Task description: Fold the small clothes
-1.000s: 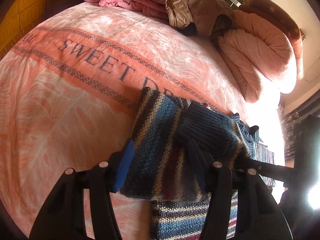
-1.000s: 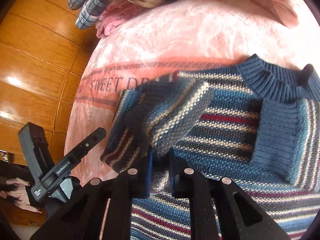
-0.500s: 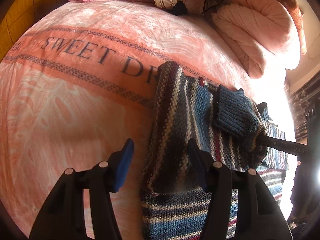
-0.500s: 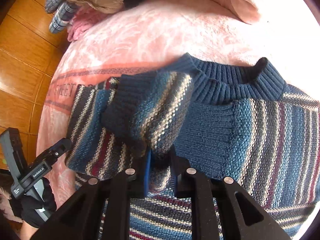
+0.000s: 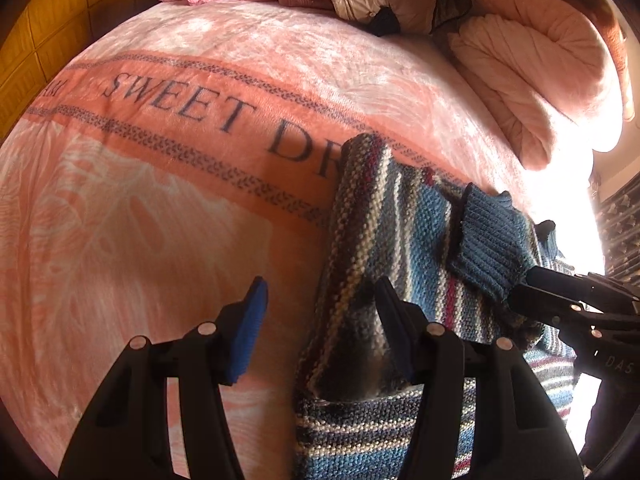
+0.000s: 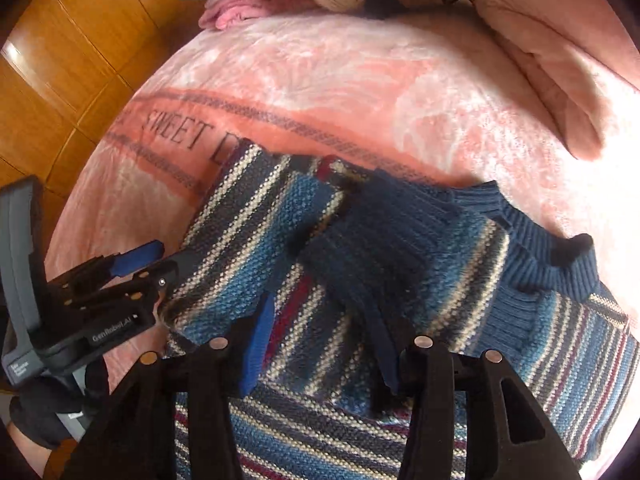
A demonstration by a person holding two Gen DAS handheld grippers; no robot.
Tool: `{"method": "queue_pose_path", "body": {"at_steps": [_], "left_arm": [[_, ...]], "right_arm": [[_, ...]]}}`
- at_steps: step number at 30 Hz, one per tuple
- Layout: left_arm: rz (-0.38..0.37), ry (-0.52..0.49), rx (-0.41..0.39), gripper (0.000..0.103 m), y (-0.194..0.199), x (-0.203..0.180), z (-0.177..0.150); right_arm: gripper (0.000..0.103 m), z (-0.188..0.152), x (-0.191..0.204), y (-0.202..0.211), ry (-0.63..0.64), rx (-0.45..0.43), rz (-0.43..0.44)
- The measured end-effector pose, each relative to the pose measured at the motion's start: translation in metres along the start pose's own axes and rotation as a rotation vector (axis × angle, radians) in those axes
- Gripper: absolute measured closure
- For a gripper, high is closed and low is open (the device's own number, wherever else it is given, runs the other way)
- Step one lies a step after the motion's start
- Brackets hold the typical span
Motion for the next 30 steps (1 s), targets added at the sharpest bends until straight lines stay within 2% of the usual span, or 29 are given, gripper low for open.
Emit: {"method": "queue_pose_path", "body": {"at_steps": [2, 4, 5, 6, 7, 10, 14, 16, 20, 26, 27, 30], "left_arm": [[0.024, 0.012, 0.023, 0.046, -0.008, 0.006, -0.002], [0.027, 0.032, 0.044, 0.046, -0.014, 0.011, -0.004], [0.024, 0.044, 0.049, 0.044, -0.017, 0.014, -0.005], [0.017, 0.054, 0.049, 0.044, -0.018, 0.015, -0.005], [0.016, 0.058, 0.049, 0.044, -0.019, 0.016, -0.005], [0.03, 0.045, 0.046, 0.044, -0.018, 0.015, -0.004], [0.041, 0.036, 0.037, 0.044, -0.018, 0.014, -0.005], [0.047, 0.031, 0.032, 0.044, -0.018, 0.013, -0.005], [0.055, 0.028, 0.026, 0.044, -0.018, 0.01, -0.005], [0.049, 0.031, 0.005, 0.044, -0.011, 0.011, -0.001], [0.05, 0.029, -0.02, 0.044, -0.004, 0.011, 0.0], [0.005, -0.011, -0.082, 0.044, 0.016, 0.001, 0.006]], "right_arm": [[0.051, 0.004, 0.001, -0.019, 0.002, 0.037, -0.066], [0.054, 0.005, -0.002, -0.035, 0.01, 0.071, -0.154], [0.059, 0.005, -0.004, -0.041, 0.017, 0.08, -0.178], [0.076, 0.005, -0.006, -0.043, 0.025, 0.074, -0.215], [0.086, 0.006, -0.008, -0.041, 0.03, 0.062, -0.231], [0.092, 0.004, -0.017, -0.019, -0.023, 0.005, -0.134], [0.092, -0.017, -0.049, 0.027, -0.141, -0.096, 0.047], [0.092, -0.031, -0.075, 0.044, -0.207, -0.129, 0.103], [0.091, -0.066, -0.135, 0.059, -0.31, -0.145, 0.105], [0.079, -0.113, -0.208, 0.054, -0.457, -0.092, 0.089], [0.071, -0.12, -0.22, 0.054, -0.48, -0.094, 0.093], [0.058, -0.133, -0.243, 0.055, -0.539, -0.122, 0.158]]}}
Point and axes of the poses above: each gripper's, at about its wrist camera, not at the fingertips, and y roughly against the way its jaws point, x to its left, z to its top, the point moved 6 cm from there along -y, roughly the way its jaws point, and after that the axes turned 9 degrees about x, right-handed, at the moved point
